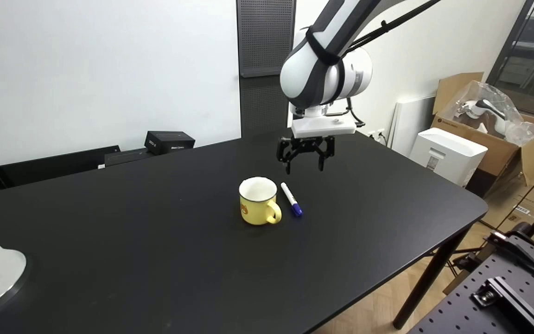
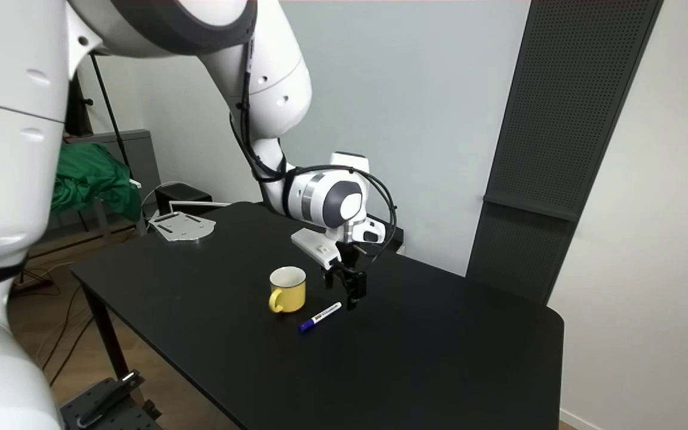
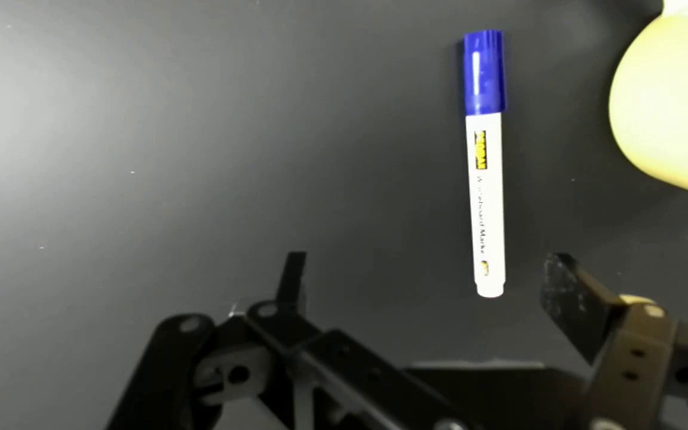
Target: Pick up the marker and put it in the cup
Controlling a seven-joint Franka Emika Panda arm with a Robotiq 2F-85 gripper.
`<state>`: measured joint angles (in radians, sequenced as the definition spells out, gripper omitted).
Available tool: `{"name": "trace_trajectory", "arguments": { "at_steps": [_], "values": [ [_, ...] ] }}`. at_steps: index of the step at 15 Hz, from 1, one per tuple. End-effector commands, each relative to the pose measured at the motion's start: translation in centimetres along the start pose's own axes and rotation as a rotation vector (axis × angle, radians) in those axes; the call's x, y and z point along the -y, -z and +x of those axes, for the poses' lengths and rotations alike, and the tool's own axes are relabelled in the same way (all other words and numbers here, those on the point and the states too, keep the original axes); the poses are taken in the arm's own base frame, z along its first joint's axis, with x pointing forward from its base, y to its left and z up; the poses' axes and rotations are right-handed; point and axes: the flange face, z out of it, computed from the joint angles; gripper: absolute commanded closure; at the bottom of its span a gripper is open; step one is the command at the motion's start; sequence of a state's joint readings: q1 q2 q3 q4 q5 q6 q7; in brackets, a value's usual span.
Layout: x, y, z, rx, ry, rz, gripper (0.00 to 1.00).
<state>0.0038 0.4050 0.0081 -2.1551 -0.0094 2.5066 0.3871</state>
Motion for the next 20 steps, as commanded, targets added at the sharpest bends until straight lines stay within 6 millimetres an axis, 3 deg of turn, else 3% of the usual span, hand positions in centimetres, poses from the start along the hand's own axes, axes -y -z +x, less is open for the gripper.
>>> {"name": "trace_trajectory", "arguments": {
  "at_steps": [1,11,12,13,20],
  "values": [
    [2.3,-1.5,1.9,0.03,0.046,0.013,0.0],
    [5.0,-5.4,3.0,0.123,0.122,0.007,0.0],
    [5.2,-5.6,3.0,0.126,0.126,-0.001,0.25],
    [5.4,-5.8,2.9,0.129,0.127,-0.004,0.26],
    [5.8,-6.0,2.8,0.152,0.137,-0.007,0.75]
  ]
}}
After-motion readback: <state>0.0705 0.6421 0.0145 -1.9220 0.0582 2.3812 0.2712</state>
